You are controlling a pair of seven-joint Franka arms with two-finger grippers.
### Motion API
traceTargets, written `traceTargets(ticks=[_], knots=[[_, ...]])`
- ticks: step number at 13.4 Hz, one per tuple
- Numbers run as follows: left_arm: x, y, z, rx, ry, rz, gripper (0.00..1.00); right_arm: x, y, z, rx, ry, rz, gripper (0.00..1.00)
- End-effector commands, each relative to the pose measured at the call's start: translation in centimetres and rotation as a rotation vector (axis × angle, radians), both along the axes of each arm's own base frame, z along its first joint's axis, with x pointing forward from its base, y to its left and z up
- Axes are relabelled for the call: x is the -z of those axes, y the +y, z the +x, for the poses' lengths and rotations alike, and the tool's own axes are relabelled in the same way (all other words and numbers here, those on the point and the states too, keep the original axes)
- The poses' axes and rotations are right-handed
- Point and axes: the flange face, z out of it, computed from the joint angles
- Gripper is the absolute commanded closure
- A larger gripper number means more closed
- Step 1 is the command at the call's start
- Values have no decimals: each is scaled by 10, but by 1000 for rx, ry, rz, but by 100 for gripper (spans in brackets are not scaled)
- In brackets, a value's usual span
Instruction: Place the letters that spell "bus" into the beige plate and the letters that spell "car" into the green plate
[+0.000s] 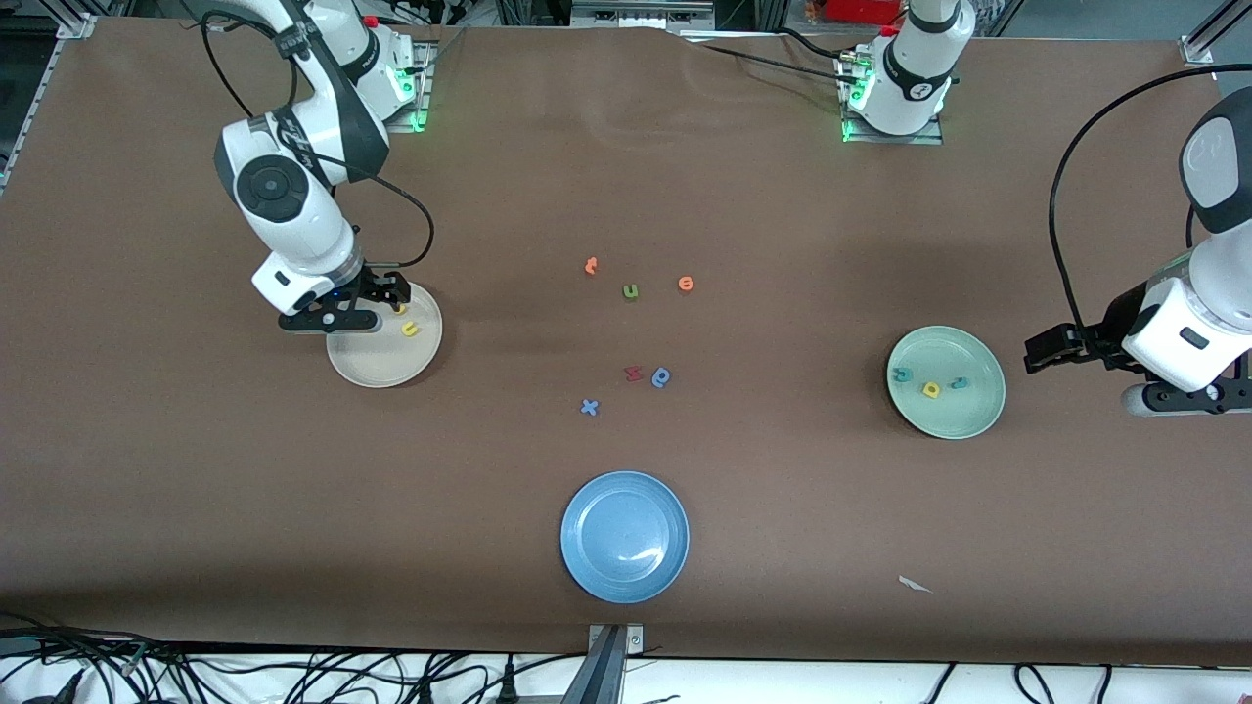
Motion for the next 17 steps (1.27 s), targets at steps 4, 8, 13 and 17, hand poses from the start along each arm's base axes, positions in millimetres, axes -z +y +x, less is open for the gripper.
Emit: traceTargets(ticks=[4, 8, 13, 17], knots=[[-10, -6, -1, 21, -7, -24, 0, -141, -36, 57, 87, 60, 106, 0], [-11, -13, -1, 32, -9, -25, 0, -202, -105, 68, 85, 71, 176, 0], [-14, -16, -2, 37, -13, -24, 0, -249, -131, 68, 83, 85, 177, 0], [-15, -15, -2, 35, -15, -24, 0, -257, -130, 70, 72, 76, 169, 0]])
